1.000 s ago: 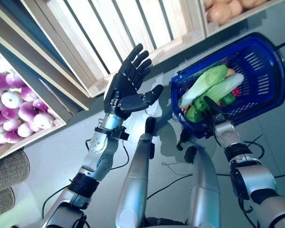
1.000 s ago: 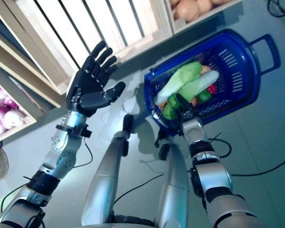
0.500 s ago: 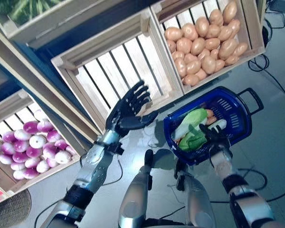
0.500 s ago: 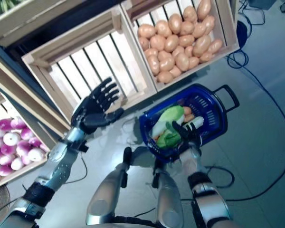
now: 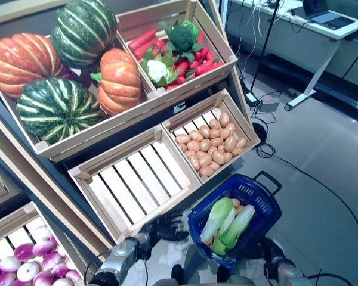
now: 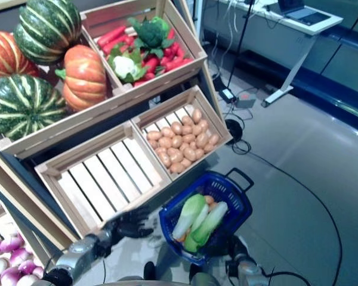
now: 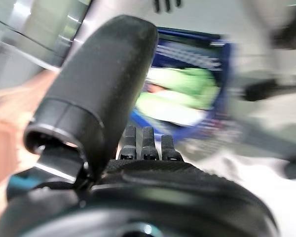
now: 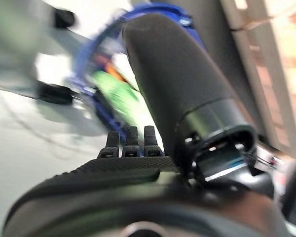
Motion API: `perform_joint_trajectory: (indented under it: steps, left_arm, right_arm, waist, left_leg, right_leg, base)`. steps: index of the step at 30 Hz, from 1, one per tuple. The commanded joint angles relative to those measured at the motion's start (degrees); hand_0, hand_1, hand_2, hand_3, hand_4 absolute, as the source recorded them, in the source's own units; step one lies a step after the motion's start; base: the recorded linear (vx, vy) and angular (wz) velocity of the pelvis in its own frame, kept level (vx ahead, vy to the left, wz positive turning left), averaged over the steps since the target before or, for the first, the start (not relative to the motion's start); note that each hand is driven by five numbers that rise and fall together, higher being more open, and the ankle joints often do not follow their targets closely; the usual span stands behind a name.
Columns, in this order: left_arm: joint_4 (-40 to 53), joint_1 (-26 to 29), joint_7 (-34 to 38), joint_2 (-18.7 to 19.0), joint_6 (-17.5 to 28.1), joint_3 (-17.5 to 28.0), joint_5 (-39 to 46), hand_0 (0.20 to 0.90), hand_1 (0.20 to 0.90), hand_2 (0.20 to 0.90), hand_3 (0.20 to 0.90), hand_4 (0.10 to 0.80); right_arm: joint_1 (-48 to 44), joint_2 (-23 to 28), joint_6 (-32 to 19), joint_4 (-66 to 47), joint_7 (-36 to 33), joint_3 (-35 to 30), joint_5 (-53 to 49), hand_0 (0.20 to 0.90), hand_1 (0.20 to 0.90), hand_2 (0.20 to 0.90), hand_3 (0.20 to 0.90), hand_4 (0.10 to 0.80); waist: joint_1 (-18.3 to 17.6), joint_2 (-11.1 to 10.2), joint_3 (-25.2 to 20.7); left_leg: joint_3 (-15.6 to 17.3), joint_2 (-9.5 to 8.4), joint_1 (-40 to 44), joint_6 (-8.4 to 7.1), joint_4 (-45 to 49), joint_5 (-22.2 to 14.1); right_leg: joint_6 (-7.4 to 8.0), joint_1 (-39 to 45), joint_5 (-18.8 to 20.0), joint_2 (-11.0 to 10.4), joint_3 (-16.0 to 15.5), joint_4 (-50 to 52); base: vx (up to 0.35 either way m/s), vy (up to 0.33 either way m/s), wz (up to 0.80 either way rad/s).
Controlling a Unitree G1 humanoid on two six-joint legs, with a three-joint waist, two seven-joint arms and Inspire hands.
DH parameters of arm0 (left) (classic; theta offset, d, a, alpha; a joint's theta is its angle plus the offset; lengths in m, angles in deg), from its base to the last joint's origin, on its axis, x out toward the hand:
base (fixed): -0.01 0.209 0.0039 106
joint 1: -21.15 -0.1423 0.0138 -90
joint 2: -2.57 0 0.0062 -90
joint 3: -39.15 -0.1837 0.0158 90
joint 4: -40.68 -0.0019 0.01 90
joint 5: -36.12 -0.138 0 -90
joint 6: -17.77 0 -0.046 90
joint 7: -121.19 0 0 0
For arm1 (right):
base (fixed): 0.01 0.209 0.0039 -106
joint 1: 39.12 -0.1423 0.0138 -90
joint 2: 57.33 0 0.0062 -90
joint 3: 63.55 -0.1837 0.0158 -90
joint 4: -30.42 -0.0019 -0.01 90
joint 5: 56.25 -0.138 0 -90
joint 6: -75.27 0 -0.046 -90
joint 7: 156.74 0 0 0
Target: Put vegetables into the basket
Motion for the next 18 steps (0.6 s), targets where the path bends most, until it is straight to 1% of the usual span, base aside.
perform_joint_trajectory:
  steps: [1,2,4,6,8,10,13,16,18]
  left_arm:
    - [-6.18,2.34,1.77,-2.11,0.71,3.06,-2.42,0.9,0.9,0.9,0.9,0.8]
    - [-9.43,2.01,4.32,-3.09,0.44,3.77,-4.05,0.9,0.9,0.9,0.9,0.8]
    - [-12.47,1.53,7.63,-4.2,0.14,4.23,-6.68,0.9,0.9,0.9,0.9,0.8]
    - [-15.03,0.99,9.82,-5.36,1.24,3.9,-10.35,0.9,0.9,0.9,0.9,0.8]
    - [-15.77,0.83,9.82,-6.17,1.98,2.66,-12.93,0.9,0.9,0.9,0.9,0.8]
    - [-16.39,1.09,12.84,-7.15,-0.78,0.37,-17.74,0.9,0.9,0.9,0.9,0.8]
    - [-17.46,2.3,13.54,-6.71,-3.38,-2.33,-21.55,0.9,0.9,0.9,0.9,0.8]
    - [-17.4,2.81,14.93,-6.36,-3.62,-2.83,-18.72,0.9,0.9,0.9,0.9,0.8]
    - [-17.34,3.07,14.93,-6.09,-2.86,-1.97,-16.97,0.9,0.9,0.9,0.9,0.8]
  right_arm:
    - [-0.94,-0.47,-1.53,2.09,3.7,-0.51,0.21,0.9,0.9,0.9,0.9,0.8]
    - [-0.75,-1.18,-1.97,2.75,4.29,-0.59,0.47,0.9,0.9,0.9,0.9,0.8]
    - [-0.63,-2.01,-2.62,3.03,4.58,-0.36,0.55,0.9,0.9,0.9,0.9,0.8]
    - [-0.68,-2.86,-2.86,3.56,4.17,0.06,0.66,0.9,0.9,0.9,0.9,0.8]
    - [-0.85,-3.21,-3.32,4.02,4.04,0.22,0.09,0.9,0.9,0.9,0.9,0.8]
    - [-1.56,-3.44,-3.52,4.63,4.7,0.4,0.43,0.9,0.9,0.9,0.9,0.8]
    - [-2.48,-3.3,-4.22,5.26,6.17,2.18,2.23,0.9,0.9,0.9,0.9,0.8]
    - [-2.96,-2.98,-4.45,5.46,6.53,2.82,1.84,0.9,0.9,0.9,0.9,0.8]
    - [-3.34,-2.84,-5.28,6.56,7.02,2.41,1.35,0.9,0.9,0.9,0.9,0.8]
  waist:
    - [-0.75,-1.15,-2.26]
    - [-0.99,-1.12,-2.57]
    - [-1.22,-1.26,-2.88]
    - [-1.42,-1.49,-3.08]
    - [-1.46,-1.56,-3.18]
    - [-1.5,-1.44,-3.14]
    - [-1.78,-1.14,-3.08]
    - [-1.76,-1.07,-3.18]
    - [-1.47,-1.13,-3.26]
  left_leg:
    - [1.65,0.58,-2.7,-2.17,3.27,-0.92]
    - [1.91,0.59,-2.06,-2.07,3.15,-1.32]
    - [2.21,0.66,-1.44,-1.98,3.14,-1.76]
    - [2.43,0.79,-0.6,-1.77,3.34,-2.42]
    - [2.62,0.92,-0.04,-1.61,3.22,-2.67]
    - [2.81,1.07,0.78,-1.55,2.64,-2.7]
    - [2.63,1.09,1.71,-1.53,1.33,-2.55]
    - [2.4,1.08,1.89,-1.48,1.12,-2.55]
    - [2.3,1.03,2.05,-1.38,1.12,-2.75]
  right_leg:
    - [0.78,1.94,3.03,-3.27,-0.39,-0.78]
    - [0.94,2.32,2.86,-3.37,-0.21,-0.88]
    - [1.11,2.66,2.65,-3.53,-0.09,-0.81]
    - [1.2,3.21,2.32,-3.57,0.33,-0.75]
    - [1.34,3.64,2.3,-3.6,0.38,-0.97]
    - [1.59,4.15,2.37,-3.66,0.4,-1.27]
    - [1.81,4.46,2.35,-3.45,0.67,-1.63]
    - [1.87,4.44,2.29,-3.42,0.74,-1.58]
    - [1.91,4.57,2.1,-3.41,0.59,-1.56]
  base:
    - [0.096,0.086,-0.06]
    - [0.099,0.069,-0.19]
    - [0.085,0.047,-0.29]
    - [0.096,0.028,-0.15]
    - [0.079,0.019,-0.01]
    - [0.057,0.025,-0.01]
    - [0.04,0.031,-0.07]
    - [0.021,0.009,-0.09]
    - [0.0,0.0,0.0]
